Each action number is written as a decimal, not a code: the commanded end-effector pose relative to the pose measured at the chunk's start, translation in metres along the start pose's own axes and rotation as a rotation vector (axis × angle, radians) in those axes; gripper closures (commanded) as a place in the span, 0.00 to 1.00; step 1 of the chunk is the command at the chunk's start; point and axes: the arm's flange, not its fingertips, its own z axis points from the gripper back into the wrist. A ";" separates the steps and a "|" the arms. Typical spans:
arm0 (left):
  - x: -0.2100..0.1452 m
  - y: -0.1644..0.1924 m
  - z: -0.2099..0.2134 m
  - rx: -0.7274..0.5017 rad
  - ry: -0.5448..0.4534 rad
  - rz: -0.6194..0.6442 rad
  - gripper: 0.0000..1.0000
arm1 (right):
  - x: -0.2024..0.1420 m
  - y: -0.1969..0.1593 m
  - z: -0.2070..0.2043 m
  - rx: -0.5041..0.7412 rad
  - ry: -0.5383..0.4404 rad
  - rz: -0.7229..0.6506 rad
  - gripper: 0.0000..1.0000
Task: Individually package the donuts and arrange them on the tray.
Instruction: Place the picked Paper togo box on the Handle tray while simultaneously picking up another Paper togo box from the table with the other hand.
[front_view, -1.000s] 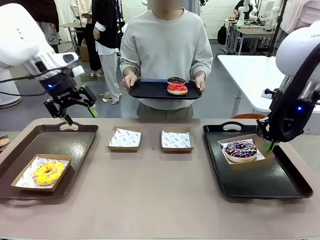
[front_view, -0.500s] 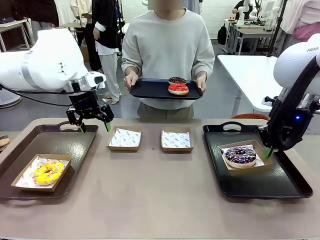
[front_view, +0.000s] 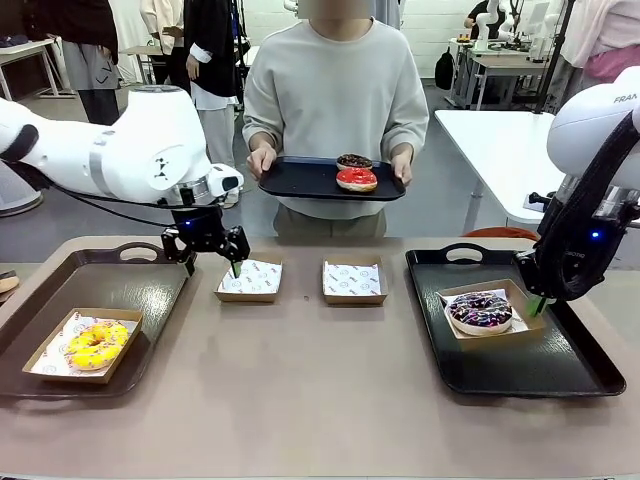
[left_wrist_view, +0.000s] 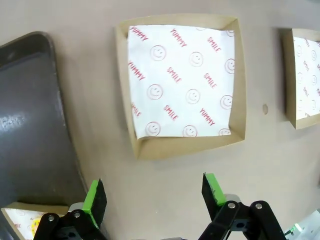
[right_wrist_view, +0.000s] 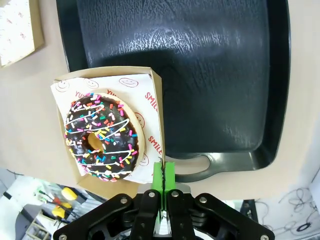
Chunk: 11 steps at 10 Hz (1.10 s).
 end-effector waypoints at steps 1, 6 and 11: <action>0.013 -0.010 -0.009 0.023 -0.035 0.009 0.00 | 0.000 0.000 0.002 0.000 0.002 0.001 0.99; 0.008 -0.008 -0.009 -0.006 -0.014 -0.011 0.00 | 0.000 0.000 0.002 0.000 0.002 0.001 0.99; 0.008 -0.008 -0.009 -0.006 -0.014 -0.011 0.00 | 0.000 0.000 0.002 0.000 0.002 0.001 0.99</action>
